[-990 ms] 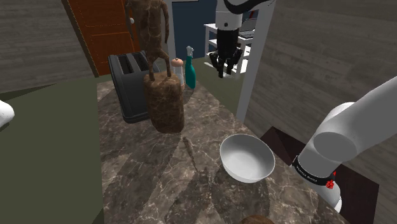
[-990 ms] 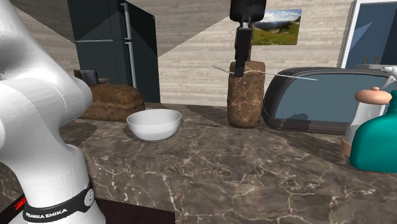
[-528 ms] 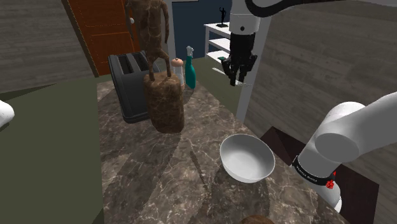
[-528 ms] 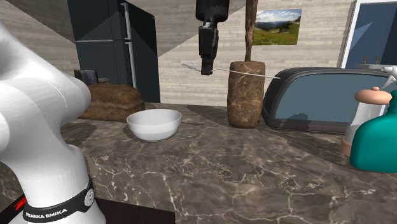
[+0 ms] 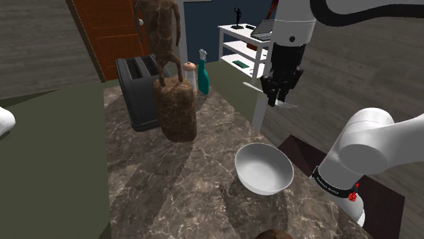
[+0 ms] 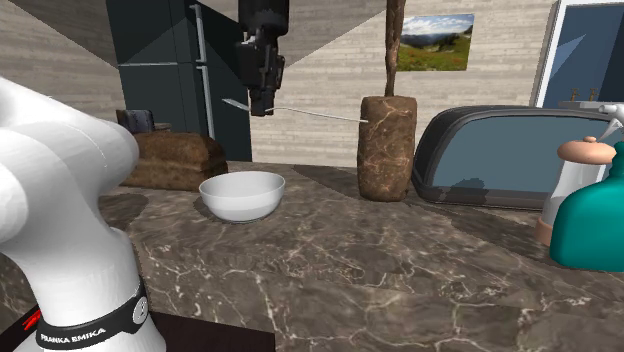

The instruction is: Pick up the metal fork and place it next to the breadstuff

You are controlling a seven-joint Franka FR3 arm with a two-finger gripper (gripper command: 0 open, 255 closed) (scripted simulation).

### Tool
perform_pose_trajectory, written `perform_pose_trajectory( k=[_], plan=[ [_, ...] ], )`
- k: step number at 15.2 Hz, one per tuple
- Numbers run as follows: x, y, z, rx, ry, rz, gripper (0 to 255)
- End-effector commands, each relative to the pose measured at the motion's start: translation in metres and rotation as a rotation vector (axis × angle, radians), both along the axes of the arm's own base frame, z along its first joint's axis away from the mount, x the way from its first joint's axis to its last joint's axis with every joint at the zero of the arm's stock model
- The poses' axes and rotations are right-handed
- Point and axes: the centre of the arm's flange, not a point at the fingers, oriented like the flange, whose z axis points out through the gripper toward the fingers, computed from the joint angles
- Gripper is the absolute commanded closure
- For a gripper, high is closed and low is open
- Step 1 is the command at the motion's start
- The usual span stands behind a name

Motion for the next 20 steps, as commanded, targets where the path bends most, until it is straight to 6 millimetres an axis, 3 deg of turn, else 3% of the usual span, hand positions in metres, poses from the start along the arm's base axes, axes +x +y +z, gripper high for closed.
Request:
perform_pose_trajectory(
  k=[1,20],
  plan=[
    [-0.026,0.007,-0.001,0.000,0.001,0.000,255],
    [-0.270,0.066,-0.001,0.000,0.001,0.000,255]
  ],
)
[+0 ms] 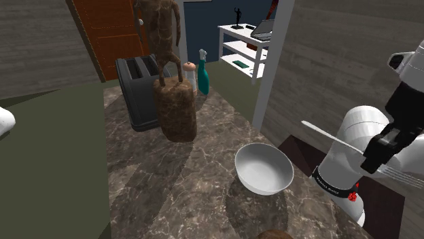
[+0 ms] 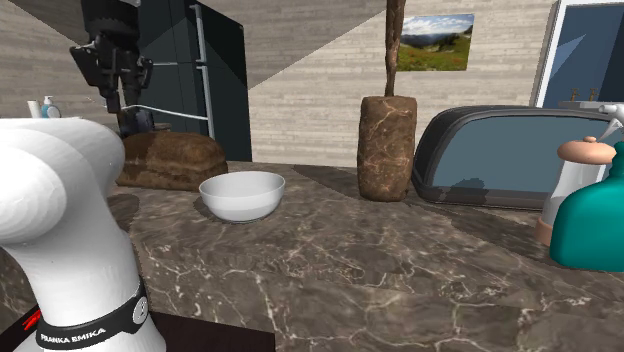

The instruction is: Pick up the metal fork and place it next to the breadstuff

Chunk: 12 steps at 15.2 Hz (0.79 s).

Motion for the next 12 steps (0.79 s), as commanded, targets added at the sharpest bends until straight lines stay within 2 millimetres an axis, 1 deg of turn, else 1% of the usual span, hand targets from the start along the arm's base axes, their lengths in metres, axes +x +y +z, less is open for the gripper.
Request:
perform_pose_trajectory(
  k=[1,12],
  plan=[
    [-0.025,0.007,-0.002,-0.001,0.002,0.000,255],
    [-0.166,0.041,-0.002,-0.001,0.002,0.000,255]
  ],
)
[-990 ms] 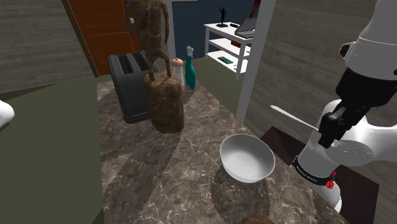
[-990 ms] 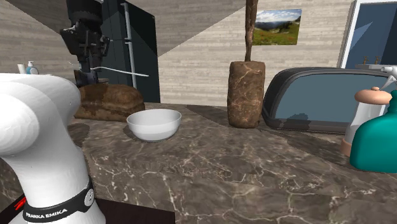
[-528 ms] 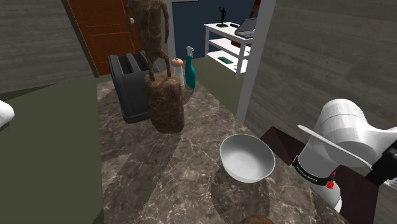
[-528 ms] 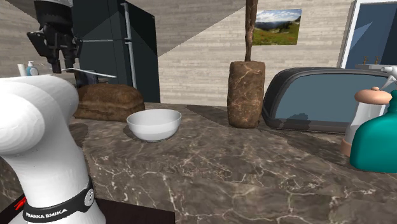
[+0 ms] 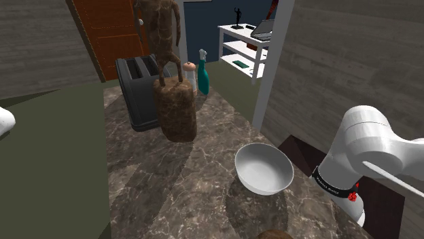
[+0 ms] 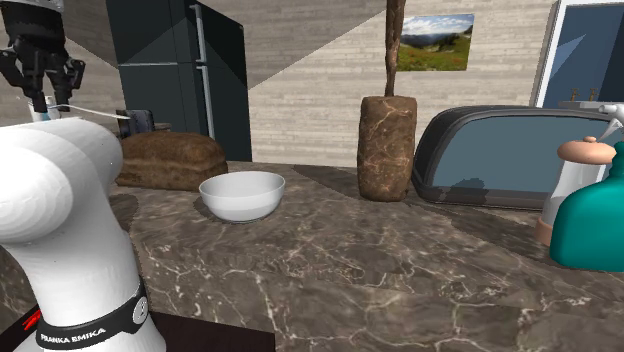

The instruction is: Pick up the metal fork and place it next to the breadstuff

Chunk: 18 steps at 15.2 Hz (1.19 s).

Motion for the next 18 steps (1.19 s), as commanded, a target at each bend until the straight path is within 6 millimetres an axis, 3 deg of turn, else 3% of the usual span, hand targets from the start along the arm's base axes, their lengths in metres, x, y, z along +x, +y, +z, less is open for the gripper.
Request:
perform_pose_trajectory(
  k=[1,4,18],
  plan=[
    [-0.027,0.007,-0.001,-0.001,0.002,0.000,255],
    [-0.064,0.016,-0.001,-0.001,0.002,0.000,255],
    [-0.064,0.016,-0.075,-0.001,0.002,0.000,255]
  ],
)
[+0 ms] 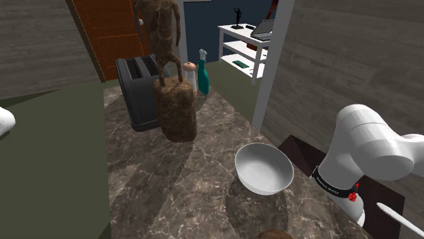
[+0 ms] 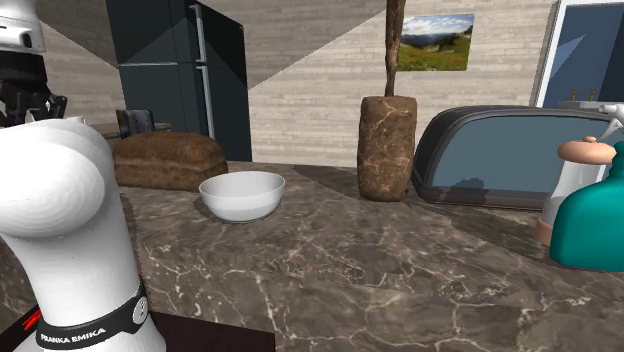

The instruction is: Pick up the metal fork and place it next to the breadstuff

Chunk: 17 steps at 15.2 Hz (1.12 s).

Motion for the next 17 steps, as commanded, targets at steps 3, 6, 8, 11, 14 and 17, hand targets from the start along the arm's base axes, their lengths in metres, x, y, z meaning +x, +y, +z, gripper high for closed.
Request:
perform_pose_trajectory(
  k=[3,6,8,11,14,17],
  plan=[
    [-0.001,0.001,-0.022,0.001,-0.001,0.000,255],
    [-0.001,0.001,-0.038,0.001,-0.001,0.000,255],
    [-0.001,0.001,-0.048,0.001,-0.001,0.000,255],
    [-0.001,0.001,-0.064,0.001,-0.001,0.000,255],
    [-0.001,0.001,-0.080,0.001,-0.001,0.000,255],
    [-0.001,0.001,-0.096,0.001,-0.001,0.000,255]
  ],
)
